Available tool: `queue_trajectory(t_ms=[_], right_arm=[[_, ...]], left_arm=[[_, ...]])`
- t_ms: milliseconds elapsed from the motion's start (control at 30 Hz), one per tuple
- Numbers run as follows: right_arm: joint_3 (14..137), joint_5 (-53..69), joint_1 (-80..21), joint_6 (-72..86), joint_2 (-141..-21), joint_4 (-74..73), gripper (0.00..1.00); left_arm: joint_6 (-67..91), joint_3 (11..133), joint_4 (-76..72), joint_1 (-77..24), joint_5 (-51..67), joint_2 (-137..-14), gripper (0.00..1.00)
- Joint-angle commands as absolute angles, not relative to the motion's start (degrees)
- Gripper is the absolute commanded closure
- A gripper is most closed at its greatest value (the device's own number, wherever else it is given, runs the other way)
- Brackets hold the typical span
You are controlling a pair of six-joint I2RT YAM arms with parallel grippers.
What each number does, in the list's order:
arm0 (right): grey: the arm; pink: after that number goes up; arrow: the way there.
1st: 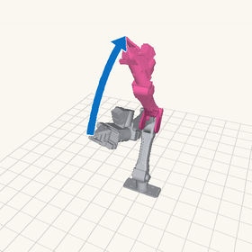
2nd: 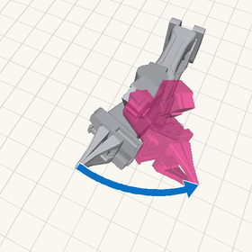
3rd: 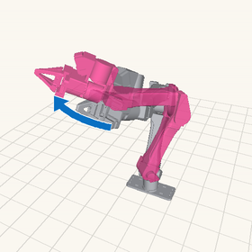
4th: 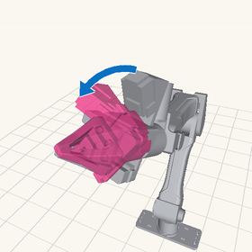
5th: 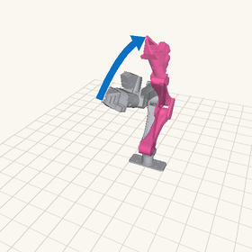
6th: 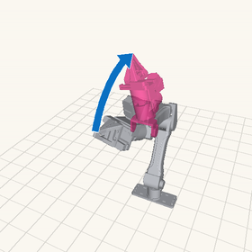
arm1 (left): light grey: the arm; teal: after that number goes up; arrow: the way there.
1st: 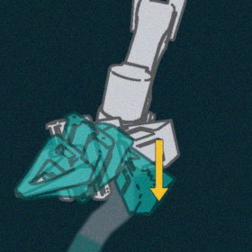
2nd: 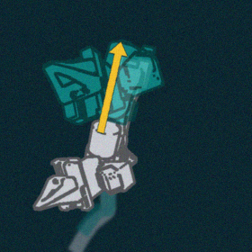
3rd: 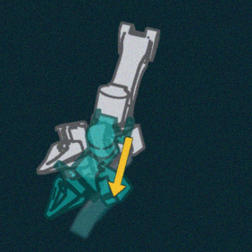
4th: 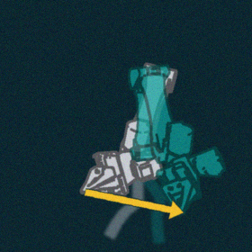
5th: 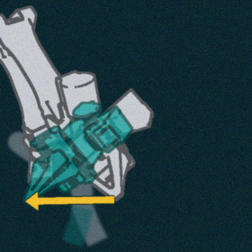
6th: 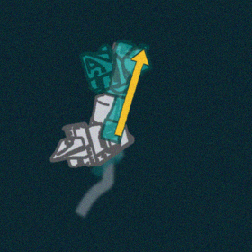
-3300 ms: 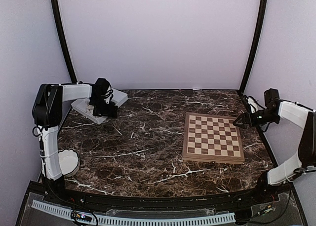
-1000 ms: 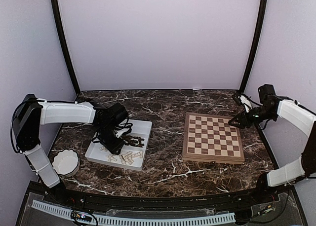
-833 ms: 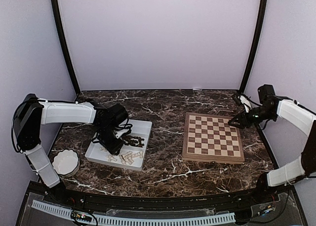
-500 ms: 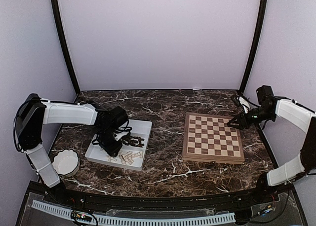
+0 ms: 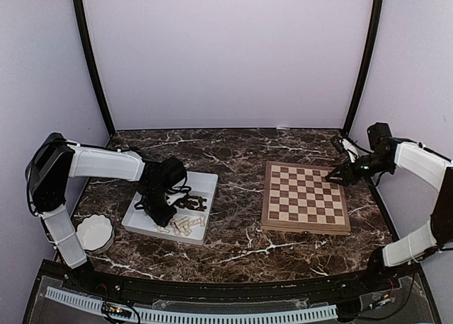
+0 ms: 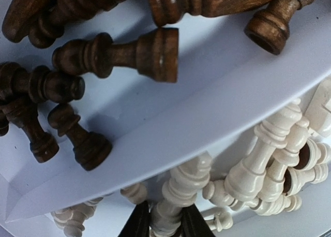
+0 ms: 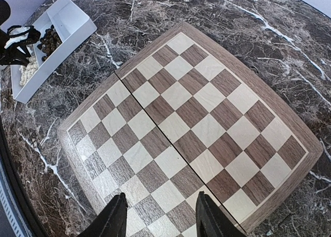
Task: Set up the chess pieces on the board
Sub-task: Pick up the chess pile from the storage box.
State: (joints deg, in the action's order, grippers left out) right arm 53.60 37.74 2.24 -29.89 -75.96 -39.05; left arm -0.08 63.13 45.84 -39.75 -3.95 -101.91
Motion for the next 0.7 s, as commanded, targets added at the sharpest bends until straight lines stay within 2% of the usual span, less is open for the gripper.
queue_trajectory(t_ms=[0, 200, 467, 667], right_arm=[[55.3, 38.7, 1.7, -29.9, -75.5, -39.9, 0.54], [57.9, 39.1, 0.4, -31.1, -74.0, -42.3, 0.55], [66.5, 40.4, -15.2, -26.5, -78.5, -41.0, 0.56], [78.6, 45.0, -25.8, -17.9, -90.5, -37.9, 0.58]], left_arm=[[-1.0, 64.0, 47.1, -39.5, -3.2, -101.3, 0.79], [2.2, 64.2, 47.2, -39.6, -0.4, -91.5, 0.81], [3.5, 53.6, 32.4, -39.6, 6.9, -77.8, 0.84], [6.3, 46.3, 22.4, -39.6, 11.9, -71.7, 0.84]])
